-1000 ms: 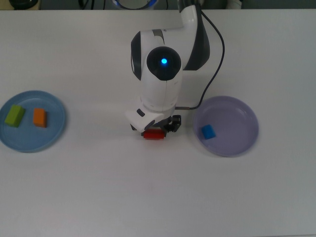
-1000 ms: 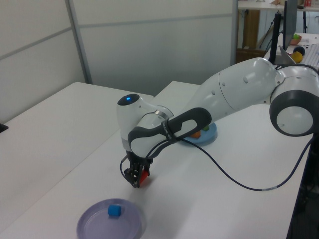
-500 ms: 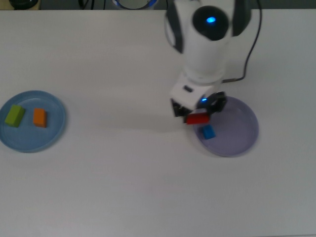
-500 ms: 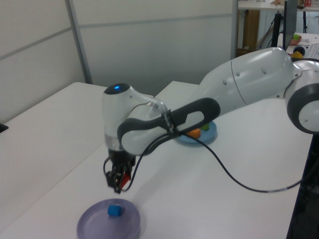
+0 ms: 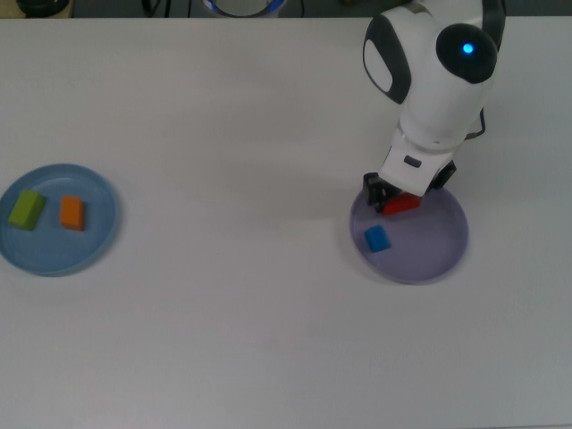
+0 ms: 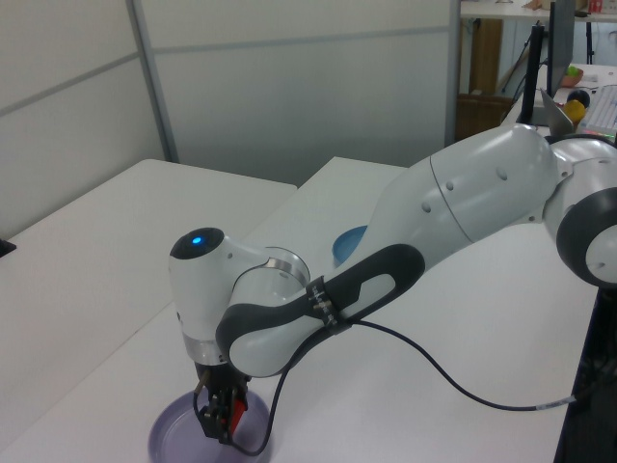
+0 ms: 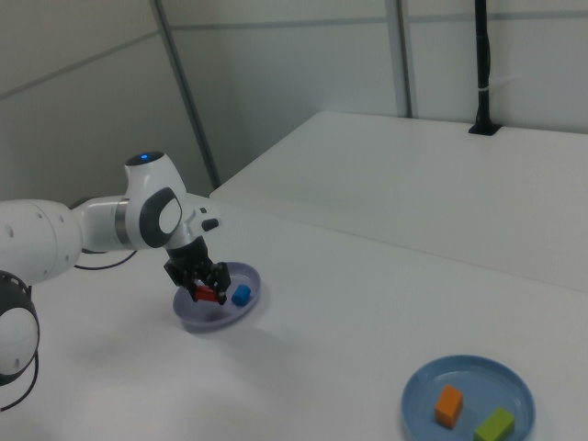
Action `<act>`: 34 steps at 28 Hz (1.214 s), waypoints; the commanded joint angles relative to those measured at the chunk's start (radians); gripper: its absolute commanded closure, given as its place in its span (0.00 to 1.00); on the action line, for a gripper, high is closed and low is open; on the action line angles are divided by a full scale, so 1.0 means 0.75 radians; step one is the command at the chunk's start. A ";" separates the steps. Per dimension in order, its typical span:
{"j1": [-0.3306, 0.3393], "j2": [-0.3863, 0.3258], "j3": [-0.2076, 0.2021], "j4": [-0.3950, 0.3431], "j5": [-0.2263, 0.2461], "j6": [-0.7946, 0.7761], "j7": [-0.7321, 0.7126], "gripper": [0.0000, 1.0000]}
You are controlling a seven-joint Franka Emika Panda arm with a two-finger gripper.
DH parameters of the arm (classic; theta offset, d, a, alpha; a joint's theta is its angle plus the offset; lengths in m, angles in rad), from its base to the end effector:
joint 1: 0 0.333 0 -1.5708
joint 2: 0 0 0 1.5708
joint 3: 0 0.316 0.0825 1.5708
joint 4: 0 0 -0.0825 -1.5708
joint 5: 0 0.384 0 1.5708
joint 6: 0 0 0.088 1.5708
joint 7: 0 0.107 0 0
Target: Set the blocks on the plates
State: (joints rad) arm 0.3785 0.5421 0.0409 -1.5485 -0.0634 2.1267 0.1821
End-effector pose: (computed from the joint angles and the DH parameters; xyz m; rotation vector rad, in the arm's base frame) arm 0.6420 0.2785 0.3385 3.0927 0.4099 0.0701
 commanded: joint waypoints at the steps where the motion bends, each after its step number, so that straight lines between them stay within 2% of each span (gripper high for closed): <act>1: -0.002 -0.007 -0.012 0.001 -0.020 -0.015 0.025 0.19; 3: -0.002 -0.015 -0.014 0.001 -0.016 -0.017 0.039 0.07; 6: -0.004 -0.035 -0.018 0.001 -0.014 -0.019 0.060 0.00; 16: -0.010 -0.107 -0.024 0.001 -0.012 -0.142 0.062 0.00; 21: -0.048 -0.217 -0.059 0.001 -0.008 -0.252 0.056 0.00; 23: -0.099 -0.291 -0.071 0.001 -0.005 -0.328 0.046 0.00; 26: -0.169 -0.348 -0.075 0.001 -0.005 -0.389 0.038 0.00; 27: -0.218 -0.379 -0.077 0.001 -0.007 -0.424 0.035 0.00; 34: -0.443 -0.479 -0.073 -0.001 -0.005 -0.536 -0.052 0.00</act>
State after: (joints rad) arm 0.1350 0.2424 -0.0191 -1.5159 -0.0663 1.7700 0.1921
